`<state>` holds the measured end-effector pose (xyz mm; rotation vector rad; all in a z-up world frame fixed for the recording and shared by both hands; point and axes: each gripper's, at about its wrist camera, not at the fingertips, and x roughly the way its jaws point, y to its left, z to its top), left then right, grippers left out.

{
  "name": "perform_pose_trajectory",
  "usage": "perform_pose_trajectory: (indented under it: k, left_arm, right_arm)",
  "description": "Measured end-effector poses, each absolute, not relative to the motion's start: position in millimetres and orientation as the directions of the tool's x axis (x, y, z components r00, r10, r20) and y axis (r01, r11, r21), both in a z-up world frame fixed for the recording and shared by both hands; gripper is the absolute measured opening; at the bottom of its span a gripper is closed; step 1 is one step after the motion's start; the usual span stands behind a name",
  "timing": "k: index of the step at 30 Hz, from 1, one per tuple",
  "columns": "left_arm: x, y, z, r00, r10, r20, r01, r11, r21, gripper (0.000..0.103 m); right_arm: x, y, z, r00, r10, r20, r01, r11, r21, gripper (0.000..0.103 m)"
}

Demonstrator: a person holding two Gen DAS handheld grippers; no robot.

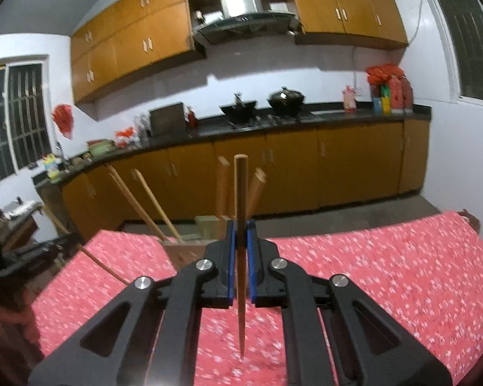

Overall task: Organize utensils
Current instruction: 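Lift the left tool's chopstick over the holder while the right tool carries its chopstick there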

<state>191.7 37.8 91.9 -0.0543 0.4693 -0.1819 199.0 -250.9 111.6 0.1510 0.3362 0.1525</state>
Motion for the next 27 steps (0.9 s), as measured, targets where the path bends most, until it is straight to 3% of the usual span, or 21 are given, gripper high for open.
perform_pose_trajectory:
  k: [6, 12, 15, 20, 27]
  left_arm:
    - [190.8, 17.0, 134.6, 0.902, -0.245, -0.355, 0.223, 0.969, -0.102, 0.008]
    - [198.9, -1.1, 180.5, 0.931, -0.279, -0.235, 0.252, 0.958, -0.139, 0.007]
    - [205.4, -8.8, 188.9, 0.949, -0.255, -0.187, 0.235, 0.964, -0.123, 0.007]
    - [236.9, -12.3, 173.7, 0.948, -0.242, -0.207, 0.211, 0.964, -0.16, 0.007]
    - [261.5, -12.3, 137.1, 0.923, -0.261, -0.285, 0.211, 0.958, -0.193, 0.007]
  right_arm:
    - [201.3, -231.8, 162.5, 0.959, 0.214, -0.185, -0.184, 0.969, 0.165, 0.008]
    - [219.6, -227.2, 202.0, 0.988, 0.154, -0.002, -0.151, 0.972, 0.181, 0.008]
    - [234.5, -228.6, 202.8, 0.992, 0.117, 0.042, -0.123, 0.975, 0.184, 0.008]
    - [268.5, -226.0, 186.0, 0.996, 0.075, 0.039, -0.08, 0.983, 0.163, 0.008]
    - [302.9, -223.6, 153.0, 0.994, 0.089, -0.062, -0.078, 0.986, 0.15, 0.008]
